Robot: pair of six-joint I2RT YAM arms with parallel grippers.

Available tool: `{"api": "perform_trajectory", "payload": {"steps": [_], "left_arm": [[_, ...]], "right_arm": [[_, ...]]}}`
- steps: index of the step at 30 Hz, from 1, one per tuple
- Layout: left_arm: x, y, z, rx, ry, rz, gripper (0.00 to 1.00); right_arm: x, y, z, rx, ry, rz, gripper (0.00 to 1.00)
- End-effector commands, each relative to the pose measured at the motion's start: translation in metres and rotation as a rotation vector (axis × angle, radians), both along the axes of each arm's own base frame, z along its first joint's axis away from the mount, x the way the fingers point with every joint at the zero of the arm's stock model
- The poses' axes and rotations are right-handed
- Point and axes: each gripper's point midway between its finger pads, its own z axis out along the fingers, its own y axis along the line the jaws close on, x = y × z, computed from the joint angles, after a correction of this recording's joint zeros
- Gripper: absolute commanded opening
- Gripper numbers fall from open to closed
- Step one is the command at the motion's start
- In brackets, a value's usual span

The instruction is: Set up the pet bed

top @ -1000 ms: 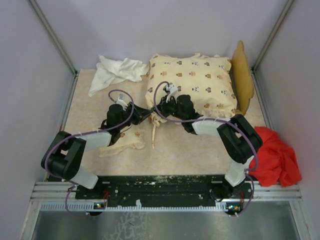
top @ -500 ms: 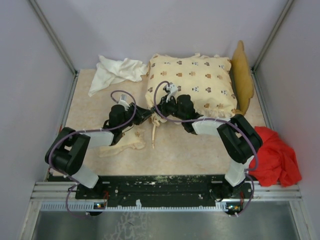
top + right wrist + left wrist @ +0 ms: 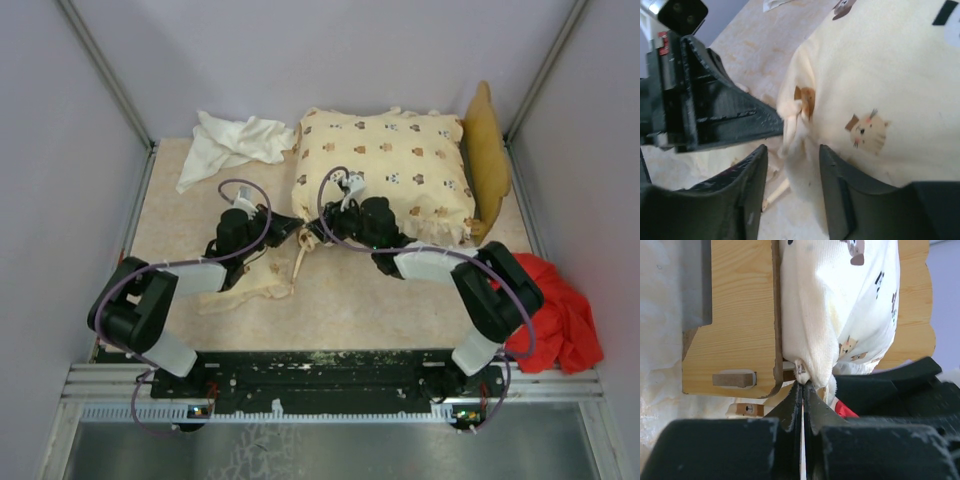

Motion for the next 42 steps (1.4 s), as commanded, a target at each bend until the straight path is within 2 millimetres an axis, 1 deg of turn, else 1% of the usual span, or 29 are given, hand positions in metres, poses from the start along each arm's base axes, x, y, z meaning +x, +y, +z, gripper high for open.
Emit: {"api": "perform_trajectory", "payload": {"steps": [1,3,6,8,10,13,15,16,17,19,20,22,23,25,27,30,33,37,38,39,40,41,42], "left_arm": [[0.002,0.000,0.022,-0.010,-0.071,0.009,0.00],[0.003,0.001,0.024,-0.010,-0.078,0.018,0.00],[0.002,0.004,0.026,-0.006,-0.080,0.028,0.00],[0.001,0.004,0.026,-0.007,-0.072,0.026,0.00],[-0.002,0.003,0.023,-0.006,-0.048,0.016,0.00],[-0.008,0.004,0.011,-0.003,0.030,0.017,0.00],[-0.010,0.007,0.011,-0.009,0.024,0.026,0.00],[-0.010,0.010,0.008,0.011,0.031,0.041,0.00],[-0.010,0.015,0.006,0.033,0.038,0.061,0.00],[-0.010,0.021,0.007,0.060,0.036,0.085,0.00],[-0.011,0.022,0.008,0.058,0.037,0.088,0.00],[-0.012,0.020,0.011,0.045,0.042,0.082,0.00],[-0.012,0.019,0.011,0.043,0.044,0.076,0.00],[-0.013,0.017,0.009,0.032,0.060,0.072,0.00],[-0.014,0.018,0.006,0.017,0.078,0.077,0.00],[-0.014,0.019,0.003,0.013,0.086,0.086,0.00],[-0.013,0.020,0.002,0.013,0.088,0.094,0.00],[-0.012,0.019,0.004,0.011,0.083,0.095,0.00],[-0.011,0.020,0.005,0.014,0.080,0.098,0.00],[-0.010,0.020,0.007,0.019,0.073,0.098,0.00],[-0.010,0.020,0.008,0.029,0.060,0.095,0.00],[-0.008,0.021,0.012,0.046,0.028,0.090,0.00],[-0.007,0.022,0.018,0.069,-0.008,0.086,0.00]], "right_arm": [[-0.024,-0.015,0.050,0.101,-0.057,-0.070,0.50],[-0.039,-0.017,0.040,0.099,-0.044,-0.092,0.51],[-0.050,-0.019,0.024,0.079,-0.020,-0.173,0.51],[-0.059,-0.013,0.014,0.087,-0.025,-0.194,0.51],[-0.064,-0.005,0.004,0.114,-0.016,-0.212,0.51],[-0.063,0.006,-0.010,0.142,-0.006,-0.209,0.51],[-0.060,0.016,-0.020,0.143,0.007,-0.185,0.51],[-0.059,0.019,-0.027,0.151,0.013,-0.182,0.51],[-0.059,0.023,-0.030,0.168,0.010,-0.171,0.51],[-0.058,0.029,-0.037,0.190,0.028,-0.164,0.51],[-0.057,0.032,-0.049,0.177,0.053,-0.164,0.51],[-0.055,0.040,-0.061,0.174,0.083,-0.163,0.50],[-0.053,0.043,-0.061,0.195,0.089,-0.169,0.50],[-0.050,0.048,-0.069,0.215,0.116,-0.179,0.50],[-0.047,0.052,-0.072,0.239,0.133,-0.191,0.50],[-0.044,0.056,-0.074,0.276,0.131,-0.201,0.50],[-0.041,0.061,-0.079,0.283,0.131,-0.197,0.50],[-0.038,0.065,-0.095,0.257,0.163,-0.217,0.49],[-0.037,0.066,-0.096,0.257,0.164,-0.218,0.46],[-0.037,0.068,-0.098,0.257,0.164,-0.214,0.37],[-0.038,0.069,-0.098,0.255,0.159,-0.205,0.24],[-0.039,0.068,-0.099,0.244,0.151,-0.202,0.06],[-0.040,0.064,-0.100,0.229,0.142,-0.203,0.00]]}}
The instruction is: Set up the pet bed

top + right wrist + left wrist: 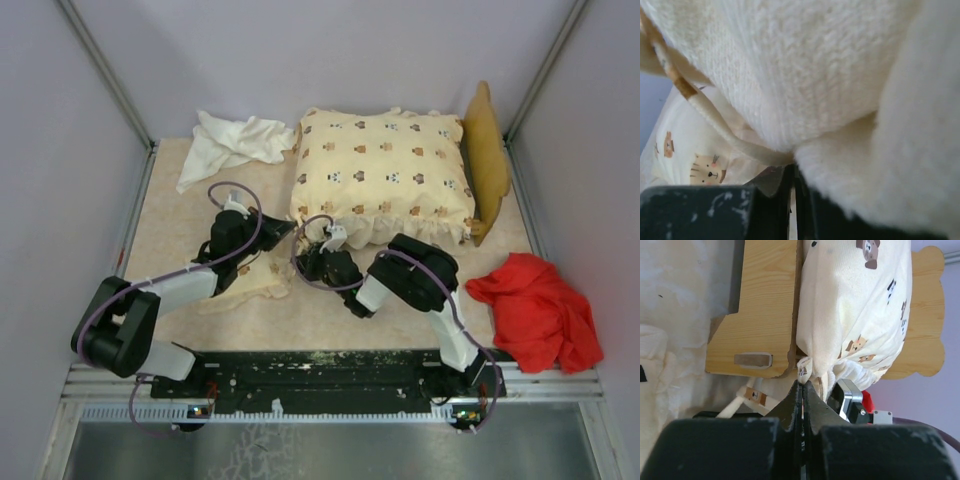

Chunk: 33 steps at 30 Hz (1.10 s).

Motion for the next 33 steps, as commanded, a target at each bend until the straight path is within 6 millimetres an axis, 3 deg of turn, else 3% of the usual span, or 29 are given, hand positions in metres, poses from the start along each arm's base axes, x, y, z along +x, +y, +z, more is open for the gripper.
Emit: {"api": "perform_trajectory", "payload": {"steps": [1,7,17,20,24,26,33], "left_arm": [[0.007,0.005,0.019,0.076,-0.111,0.004,0.00],[0.029,0.043,0.069,0.253,-0.271,0.163,0.00],[0.072,0.090,0.104,0.380,-0.320,0.240,0.00],[0.083,0.095,0.128,0.411,-0.364,0.249,0.00],[0.090,0.096,0.153,0.412,-0.408,0.258,0.00],[0.092,0.094,0.162,0.402,-0.422,0.250,0.00],[0.090,0.092,0.155,0.469,-0.395,0.200,0.00]], "right_arm": [[0.001,0.001,0.014,0.010,-0.062,-0.005,0.00],[0.007,-0.045,0.006,-0.157,-0.109,-0.092,0.00],[0.021,-0.054,0.001,-0.226,-0.141,-0.067,0.00],[0.024,-0.057,-0.004,-0.259,-0.142,-0.071,0.00],[0.030,-0.082,-0.028,-0.430,-0.083,-0.201,0.00],[0.026,-0.083,-0.031,-0.443,-0.090,-0.192,0.00],[0.022,-0.092,-0.036,-0.441,-0.054,-0.227,0.00]]}}
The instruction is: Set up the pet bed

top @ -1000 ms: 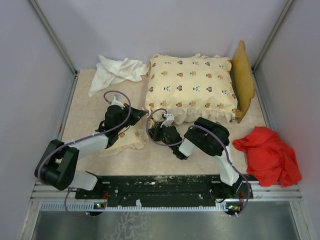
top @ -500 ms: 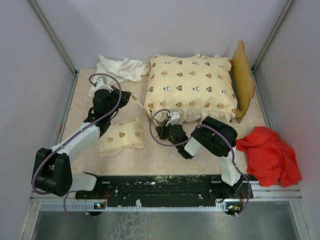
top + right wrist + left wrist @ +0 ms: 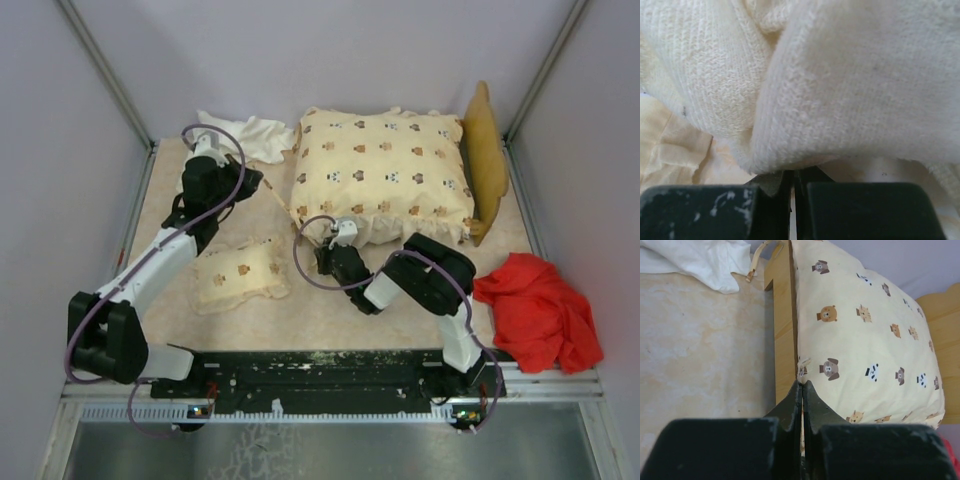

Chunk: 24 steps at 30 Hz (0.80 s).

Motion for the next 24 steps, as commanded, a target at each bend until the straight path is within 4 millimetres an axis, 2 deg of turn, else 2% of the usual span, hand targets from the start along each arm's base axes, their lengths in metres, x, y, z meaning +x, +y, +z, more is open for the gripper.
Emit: {"api": "perform_trajectory", "payload": {"steps": [1,3,5,6,9,12,14,16,18,19,20,22,24], "left_arm": [[0.014,0.017,0.048,0.055,-0.136,0.047,0.00],[0.016,0.017,0.056,0.071,-0.147,0.045,0.00],[0.018,0.018,0.065,0.082,-0.152,0.049,0.00],[0.019,0.021,0.069,0.083,-0.149,0.064,0.00],[0.018,0.023,0.071,0.089,-0.140,0.071,0.00],[0.003,0.017,0.039,0.086,-0.073,0.018,0.00],[-0.015,0.010,0.004,0.083,-0.005,-0.047,0.00],[-0.036,0.003,-0.030,0.060,0.076,-0.108,0.02],[-0.058,-0.007,-0.059,0.023,0.137,-0.178,0.05],[-0.069,-0.014,-0.070,0.003,0.162,-0.230,0.07],[-0.078,-0.019,-0.080,-0.007,0.188,-0.265,0.09],[-0.094,-0.029,-0.099,-0.012,0.242,-0.325,0.16],[-0.105,-0.039,-0.112,-0.012,0.279,-0.373,0.25]], "right_arm": [[-0.008,-0.031,-0.026,-0.107,0.078,-0.091,0.00],[-0.012,-0.034,-0.032,-0.104,0.098,-0.111,0.00],[-0.016,-0.031,-0.042,-0.211,0.114,-0.089,0.00],[-0.016,-0.029,-0.041,-0.272,0.097,-0.096,0.00],[-0.014,-0.024,-0.023,-0.262,0.036,-0.082,0.00],[-0.013,-0.016,-0.005,-0.245,0.003,-0.040,0.01],[-0.017,-0.012,0.011,-0.222,-0.026,0.007,0.18],[-0.026,-0.007,0.032,-0.208,-0.065,0.089,0.26],[-0.038,-0.004,0.053,-0.223,-0.112,0.190,0.32],[-0.045,-0.001,0.073,-0.223,-0.161,0.251,0.35],[-0.051,-0.002,0.084,-0.247,-0.199,0.299,0.36],[-0.062,-0.008,0.100,-0.323,-0.304,0.388,0.43],[-0.069,-0.012,0.113,-0.421,-0.423,0.474,0.54]]}}
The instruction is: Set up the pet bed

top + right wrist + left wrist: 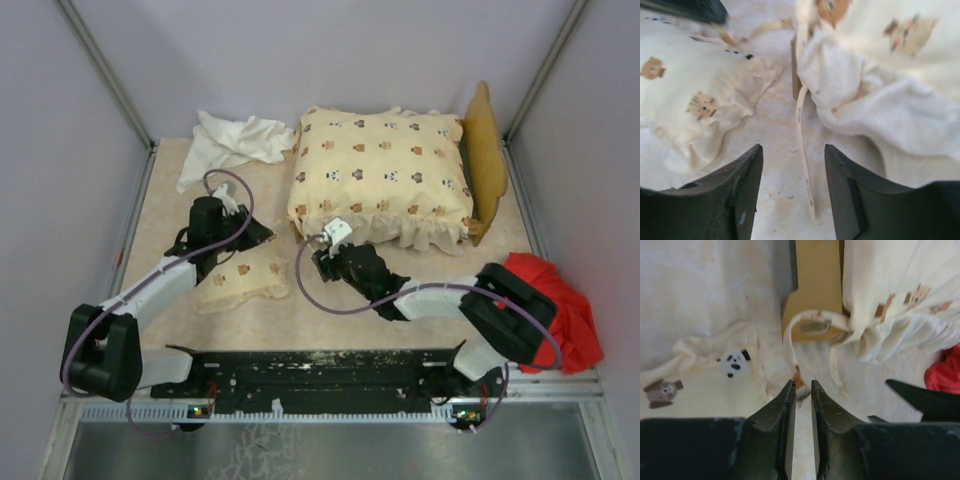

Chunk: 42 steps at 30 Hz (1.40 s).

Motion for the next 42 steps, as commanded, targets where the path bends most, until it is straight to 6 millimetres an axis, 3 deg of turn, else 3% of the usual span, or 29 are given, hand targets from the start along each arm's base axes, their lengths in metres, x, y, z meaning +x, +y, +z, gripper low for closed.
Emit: {"api": "perform_trajectory", "payload": {"steps": [1,3,6,10,15,17,18,20,23,24,29,33,37,40,42], "left_arm": [[-0.026,-0.032,-0.009,-0.080,0.048,-0.158,0.30],[-0.026,-0.036,-0.010,-0.096,0.044,-0.177,0.39],[-0.016,-0.036,-0.009,-0.077,0.047,-0.169,0.47],[0.000,-0.031,0.002,-0.059,0.069,-0.135,0.49],[0.004,-0.026,0.017,-0.068,0.030,-0.109,0.45],[0.004,-0.017,0.017,-0.028,0.023,-0.078,0.44],[0.005,-0.012,0.017,0.000,0.017,-0.057,0.43],[0.005,0.004,0.015,0.076,0.014,0.006,0.42],[0.005,0.017,0.019,0.148,-0.023,0.035,0.44],[0.005,0.017,0.024,0.152,-0.037,0.023,0.45],[0.018,0.008,0.033,0.165,-0.079,-0.029,0.47],[0.031,-0.003,0.010,0.158,-0.026,-0.067,0.48],[0.043,-0.001,-0.047,0.171,0.094,-0.034,0.47],[0.036,-0.008,-0.082,0.139,0.257,-0.067,0.33],[0.029,-0.015,-0.083,0.089,0.259,-0.083,0.26]], "right_arm": [[-0.019,0.004,0.047,-0.185,-0.296,0.300,0.61],[-0.018,0.004,0.052,-0.273,-0.375,0.390,0.72],[-0.003,0.007,0.057,-0.363,-0.443,0.442,0.73],[0.024,0.018,0.066,-0.477,-0.552,0.441,0.73],[0.056,0.020,0.060,-0.583,-0.636,0.368,0.68],[0.068,0.016,0.046,-0.640,-0.641,0.335,0.65],[0.073,0.013,0.045,-0.659,-0.643,0.314,0.63],[0.077,0.009,0.050,-0.658,-0.653,0.279,0.48],[0.071,0.010,0.065,-0.590,-0.656,0.271,0.06],[0.067,0.011,0.071,-0.549,-0.649,0.283,0.00],[0.061,0.011,0.091,-0.384,-0.547,0.293,0.00],[0.061,0.012,0.100,-0.255,-0.460,0.310,0.00],[0.057,0.018,0.103,-0.125,-0.351,0.361,0.00],[0.044,0.030,0.098,-0.010,-0.233,0.454,0.00],[0.031,0.038,0.094,0.065,-0.138,0.522,0.00]]}}
